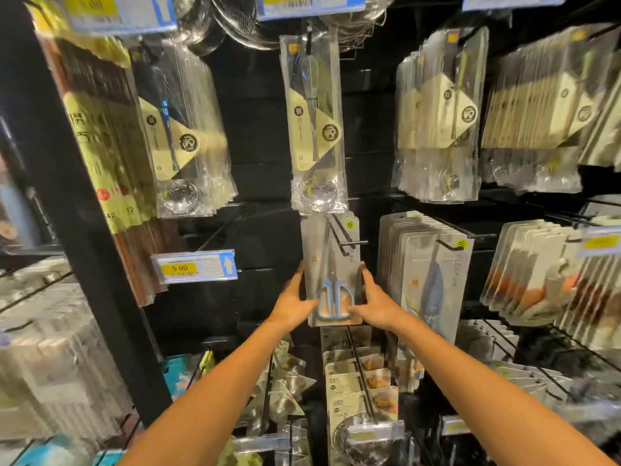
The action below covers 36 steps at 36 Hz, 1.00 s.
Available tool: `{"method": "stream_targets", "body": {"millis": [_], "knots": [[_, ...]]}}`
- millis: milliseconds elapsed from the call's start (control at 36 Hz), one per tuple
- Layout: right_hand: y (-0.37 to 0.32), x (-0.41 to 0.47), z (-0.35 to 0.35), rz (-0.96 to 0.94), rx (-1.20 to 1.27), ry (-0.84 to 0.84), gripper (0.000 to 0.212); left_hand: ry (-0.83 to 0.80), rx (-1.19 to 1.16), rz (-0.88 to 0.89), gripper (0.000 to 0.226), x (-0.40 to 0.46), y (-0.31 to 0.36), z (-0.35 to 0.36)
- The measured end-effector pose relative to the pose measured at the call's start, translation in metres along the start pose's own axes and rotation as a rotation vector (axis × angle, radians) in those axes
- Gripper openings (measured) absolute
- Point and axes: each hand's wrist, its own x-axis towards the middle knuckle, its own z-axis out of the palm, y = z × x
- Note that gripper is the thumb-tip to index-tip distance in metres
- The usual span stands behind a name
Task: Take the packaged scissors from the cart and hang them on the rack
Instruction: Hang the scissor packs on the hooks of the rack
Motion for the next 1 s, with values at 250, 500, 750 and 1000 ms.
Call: {"method": "stream_targets", "body": {"millis": [250,500,750,1000], "knots": [[0.01,-0.028,-0.001,-0.063,-0.245,-0.085,0.084,0.003,0.487,0.051,0.088,-0.029,-0.018,-0.004],[0.009,-0.068,0.02,-0.4,-0.337,-0.127,0.063,-0.044,0.699,0.232,0.07,-0.122,-0.023,-0.014],[-0.012,-0.126,0.101,-0.7,-0.242,-0.308,0.058,0.07,0.756,0.193,0.065,-0.282,-0.033,-0.04],[-0.039,-0.188,0.203,-0.78,-0.275,-0.568,0.057,0.093,0.898,-0.248,0.068,-0.438,-0.085,-0.073]]}}
